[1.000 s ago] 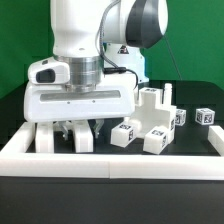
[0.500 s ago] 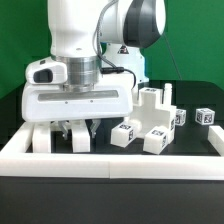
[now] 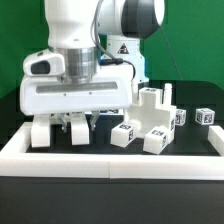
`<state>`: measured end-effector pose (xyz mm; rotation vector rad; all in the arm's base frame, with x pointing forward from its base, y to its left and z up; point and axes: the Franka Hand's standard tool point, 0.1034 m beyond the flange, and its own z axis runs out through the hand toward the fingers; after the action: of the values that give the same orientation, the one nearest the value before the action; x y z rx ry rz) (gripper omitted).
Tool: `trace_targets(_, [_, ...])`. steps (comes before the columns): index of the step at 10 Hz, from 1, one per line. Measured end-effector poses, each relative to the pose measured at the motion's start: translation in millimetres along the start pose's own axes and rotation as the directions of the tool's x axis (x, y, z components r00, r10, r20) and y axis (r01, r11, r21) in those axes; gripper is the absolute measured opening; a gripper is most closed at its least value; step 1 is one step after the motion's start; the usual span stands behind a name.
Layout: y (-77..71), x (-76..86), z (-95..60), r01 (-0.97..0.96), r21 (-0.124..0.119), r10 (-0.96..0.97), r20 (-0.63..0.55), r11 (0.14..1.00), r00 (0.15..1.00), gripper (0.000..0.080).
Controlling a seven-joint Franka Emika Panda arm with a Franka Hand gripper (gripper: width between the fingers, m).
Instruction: Assemble chair
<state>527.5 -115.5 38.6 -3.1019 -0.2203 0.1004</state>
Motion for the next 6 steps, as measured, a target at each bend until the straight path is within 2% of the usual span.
trace_targets(3, [5.2,-0.1,-25.0,-0.014,0.015,0.014,-0.008,1.000,1.000,0.0288])
trace_targets(6, [5.6,2.4,-19.6,-0.034,0.008,0.034,-0.013,0.999,0.999,0.0289])
